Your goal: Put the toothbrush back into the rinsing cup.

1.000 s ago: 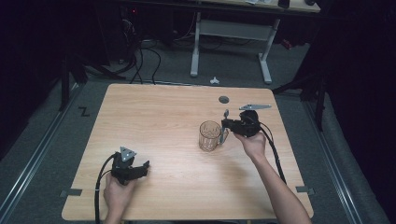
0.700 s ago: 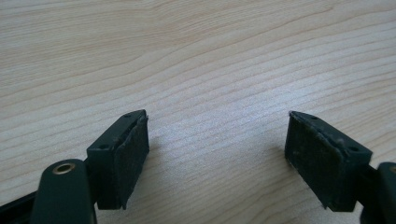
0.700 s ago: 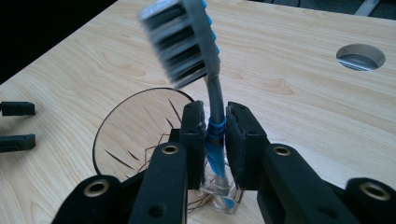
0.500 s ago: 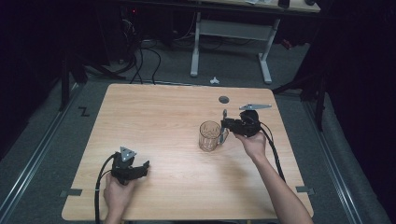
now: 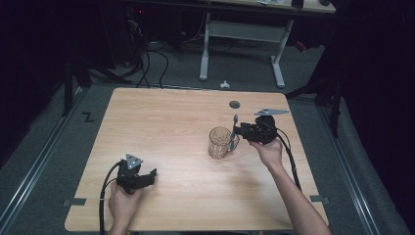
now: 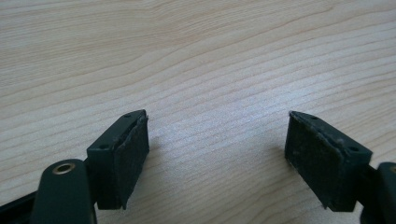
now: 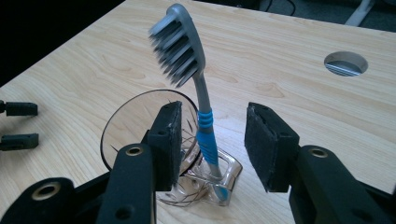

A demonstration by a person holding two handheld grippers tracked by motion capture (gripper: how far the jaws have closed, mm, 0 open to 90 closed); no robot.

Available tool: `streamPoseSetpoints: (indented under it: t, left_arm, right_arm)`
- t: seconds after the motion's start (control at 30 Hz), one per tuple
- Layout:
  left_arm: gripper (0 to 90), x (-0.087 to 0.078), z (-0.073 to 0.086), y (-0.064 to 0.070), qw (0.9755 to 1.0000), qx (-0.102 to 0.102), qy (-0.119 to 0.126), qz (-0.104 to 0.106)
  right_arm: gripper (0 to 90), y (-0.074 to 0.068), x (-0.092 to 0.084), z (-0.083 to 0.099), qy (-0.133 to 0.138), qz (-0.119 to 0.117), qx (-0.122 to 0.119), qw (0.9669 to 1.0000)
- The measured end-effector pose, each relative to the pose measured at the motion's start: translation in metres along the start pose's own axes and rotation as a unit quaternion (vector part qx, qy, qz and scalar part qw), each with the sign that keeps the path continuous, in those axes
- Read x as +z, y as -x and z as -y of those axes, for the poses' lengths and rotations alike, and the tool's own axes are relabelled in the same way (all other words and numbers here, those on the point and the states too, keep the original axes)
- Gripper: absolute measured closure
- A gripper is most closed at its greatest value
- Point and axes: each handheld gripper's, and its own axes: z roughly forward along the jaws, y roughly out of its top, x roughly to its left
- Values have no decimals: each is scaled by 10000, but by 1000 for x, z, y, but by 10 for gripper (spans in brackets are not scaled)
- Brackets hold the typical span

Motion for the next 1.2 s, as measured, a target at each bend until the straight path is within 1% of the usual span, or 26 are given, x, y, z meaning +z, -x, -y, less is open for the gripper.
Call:
streamPoseSetpoints:
  t: [0.27, 0.47, 0.63, 0.73, 0.97, 1.2]
  left_arm:
    - [224, 0, 0, 0, 10000, 0, 0, 1]
    - [223, 0, 0, 0, 10000, 1, 0, 0]
    - [223, 0, 0, 0, 10000, 1, -1, -1]
    - [223, 0, 0, 0, 10000, 3, -2, -2]
    - [223, 0, 0, 0, 10000, 1, -2, -2]
    - [223, 0, 0, 0, 10000, -2, 1, -2]
  right_arm:
    - [569, 1, -9, 0, 36, 84, -72, 9999]
    - [574, 4, -17, 5, 100, 219, -26, 9997]
    - [574, 8, -24, 9, 104, 265, 1, 9996]
    - [574, 8, -28, 10, 90, 313, -64, 9994]
    - [573, 7, -35, 12, 128, 368, -118, 9992]
    - [573, 11, -40, 20, 161, 419, -54, 9990]
